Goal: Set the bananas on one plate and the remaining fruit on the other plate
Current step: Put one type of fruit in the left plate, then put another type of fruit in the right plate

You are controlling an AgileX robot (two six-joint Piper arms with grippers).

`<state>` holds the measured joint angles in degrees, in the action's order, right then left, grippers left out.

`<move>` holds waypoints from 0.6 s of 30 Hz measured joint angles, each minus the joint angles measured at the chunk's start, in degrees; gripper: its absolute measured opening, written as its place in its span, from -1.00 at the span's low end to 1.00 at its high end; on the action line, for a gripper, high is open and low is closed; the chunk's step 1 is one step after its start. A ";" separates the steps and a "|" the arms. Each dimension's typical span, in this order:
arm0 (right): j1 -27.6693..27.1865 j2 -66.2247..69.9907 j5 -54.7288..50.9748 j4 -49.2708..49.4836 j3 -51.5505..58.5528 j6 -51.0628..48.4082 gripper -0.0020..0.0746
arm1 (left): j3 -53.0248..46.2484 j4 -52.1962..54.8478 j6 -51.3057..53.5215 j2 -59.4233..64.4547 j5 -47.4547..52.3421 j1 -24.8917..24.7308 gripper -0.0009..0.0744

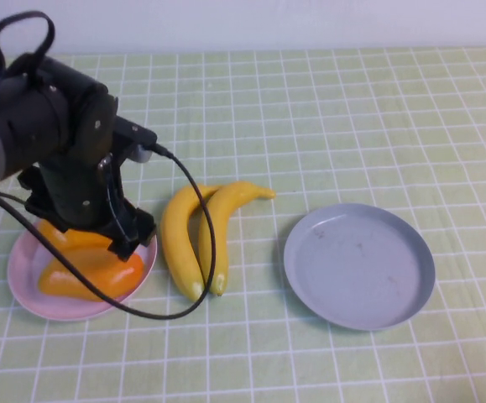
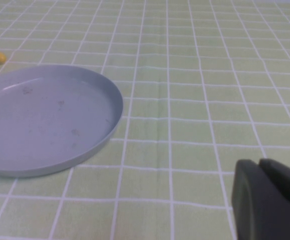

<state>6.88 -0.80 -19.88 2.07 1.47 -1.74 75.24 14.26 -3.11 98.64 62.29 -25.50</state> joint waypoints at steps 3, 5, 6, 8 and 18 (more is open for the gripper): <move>0.00 0.00 0.00 0.00 0.00 0.00 -0.99 | 2.82 -3.10 -0.17 -1.89 2.02 0.00 0.71; 0.00 0.00 0.00 0.09 0.00 0.00 -0.99 | 4.49 -4.47 -0.17 -3.46 4.27 0.00 0.43; 0.00 0.00 0.00 0.09 0.00 0.00 -0.99 | 4.77 -4.93 -0.17 -4.25 5.01 0.00 0.27; 0.00 0.00 0.00 0.09 0.00 0.00 -0.99 | 5.03 -5.27 -0.17 -6.67 6.21 0.00 -0.22; 0.00 0.00 0.00 0.09 0.00 0.00 -0.99 | -5.83 -5.83 -2.89 -29.32 -2.82 0.00 -0.96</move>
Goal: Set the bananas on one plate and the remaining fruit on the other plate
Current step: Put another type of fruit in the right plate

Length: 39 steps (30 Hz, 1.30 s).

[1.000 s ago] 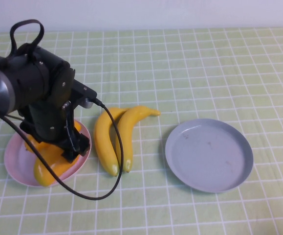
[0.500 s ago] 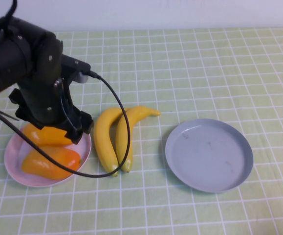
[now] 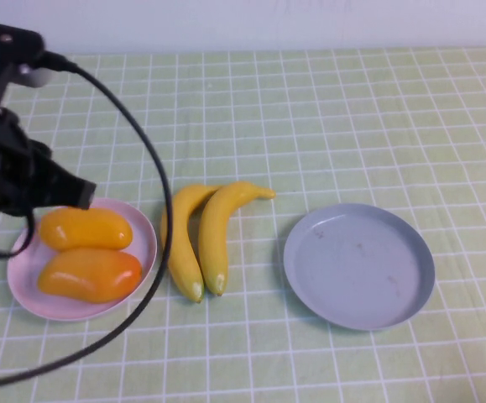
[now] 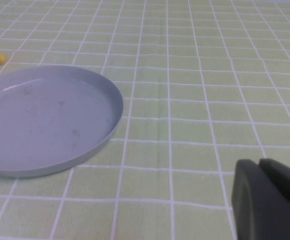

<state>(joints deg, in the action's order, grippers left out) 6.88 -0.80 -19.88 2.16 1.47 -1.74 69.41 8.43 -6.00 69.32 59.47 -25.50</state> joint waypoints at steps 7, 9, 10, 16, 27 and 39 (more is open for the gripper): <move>0.00 0.00 0.00 0.00 0.00 0.00 -0.99 | -17.85 -0.27 -3.74 -21.30 -14.55 0.00 -0.97; 0.00 0.00 0.00 0.00 0.00 0.00 -0.99 | -22.50 0.11 -3.74 -25.97 -17.81 0.00 -0.97; 0.00 0.00 0.00 0.00 0.00 0.00 -0.99 | -24.77 0.42 -3.77 -28.29 -19.00 0.00 -0.97; 0.00 0.00 0.00 0.00 0.00 0.00 -0.99 | -32.34 2.27 -3.87 -36.23 -17.35 0.00 -0.97; 0.00 0.00 0.00 0.00 0.00 0.00 -0.99 | -37.45 4.08 -6.93 -38.65 -19.85 0.00 -0.97; 0.00 0.00 0.00 0.72 0.00 0.00 -0.99 | -60.72 -2.23 4.24 -61.48 -49.82 12.44 -0.97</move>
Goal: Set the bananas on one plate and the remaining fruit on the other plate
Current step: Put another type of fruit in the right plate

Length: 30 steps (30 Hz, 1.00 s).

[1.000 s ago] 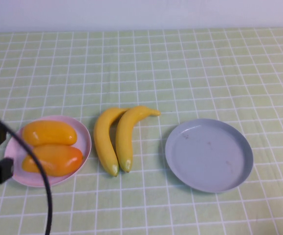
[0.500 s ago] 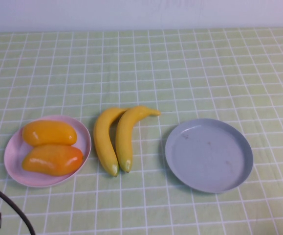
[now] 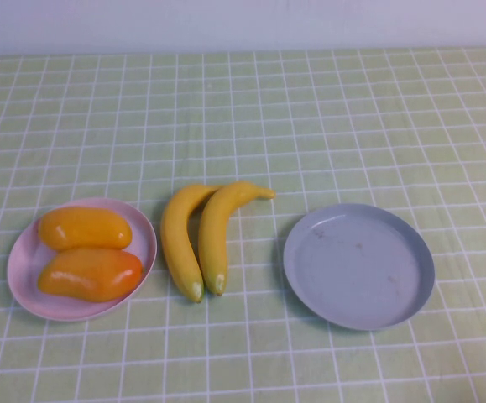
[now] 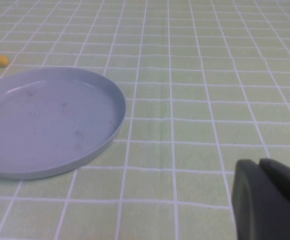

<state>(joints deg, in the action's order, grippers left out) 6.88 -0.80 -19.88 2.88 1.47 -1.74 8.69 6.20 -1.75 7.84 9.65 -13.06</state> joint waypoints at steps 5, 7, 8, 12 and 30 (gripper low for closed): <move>0.00 0.00 0.00 0.51 0.00 0.00 -0.99 | -5.42 -4.31 3.86 -7.99 -2.48 7.07 -0.97; 0.00 0.00 0.00 0.54 0.00 0.00 -0.99 | -7.35 -5.02 4.27 -8.43 -3.06 8.17 -0.97; 0.00 0.00 -0.11 0.54 0.00 0.00 -0.99 | -8.34 -5.13 4.27 -8.43 -3.06 8.27 -0.97; 0.00 0.00 -0.06 0.63 0.00 0.00 -0.99 | -9.99 -5.26 3.78 -8.52 -1.46 8.40 -0.97; 0.00 0.00 -0.14 0.63 0.00 0.00 -0.99 | -10.12 -5.36 3.46 -8.52 11.82 8.52 -0.97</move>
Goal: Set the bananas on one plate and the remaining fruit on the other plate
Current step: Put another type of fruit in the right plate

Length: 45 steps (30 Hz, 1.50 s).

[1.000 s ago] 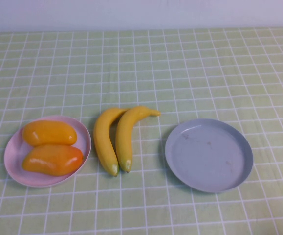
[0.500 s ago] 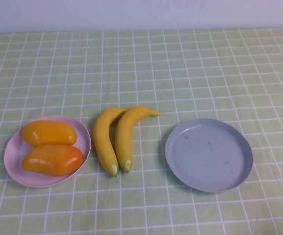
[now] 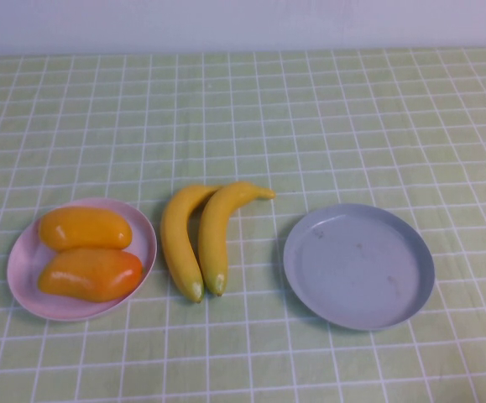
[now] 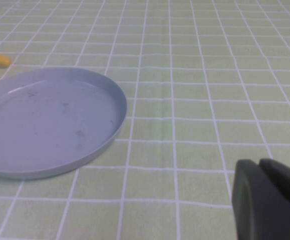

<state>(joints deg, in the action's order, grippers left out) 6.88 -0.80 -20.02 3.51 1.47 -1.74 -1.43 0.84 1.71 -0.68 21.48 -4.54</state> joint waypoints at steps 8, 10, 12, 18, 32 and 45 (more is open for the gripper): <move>0.00 0.00 0.00 0.00 0.00 0.00 -0.99 | 0.00 0.10 0.00 0.00 0.00 0.00 -0.97; 0.00 0.00 0.00 0.00 0.00 0.00 -0.99 | 0.00 0.10 0.00 0.00 0.00 0.00 -0.97; 0.00 0.00 0.00 0.00 0.00 0.00 -0.99 | 0.00 0.10 0.00 0.00 0.00 0.00 -0.97; 0.00 0.00 0.11 0.51 0.00 0.00 -0.99 | 0.00 0.10 0.00 0.00 0.00 0.00 -0.97; 0.00 0.00 18.24 27.07 0.00 0.00 -0.99 | 0.00 0.10 0.00 0.00 0.00 0.00 -0.97; 0.00 17.24 -4.57 33.38 -16.84 -0.67 -0.99 | 0.00 0.10 0.00 0.00 0.00 0.00 -0.97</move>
<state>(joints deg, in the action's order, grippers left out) 6.88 16.44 -24.60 36.89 -15.37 -2.41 -1.43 0.94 1.71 -0.68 21.48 -4.54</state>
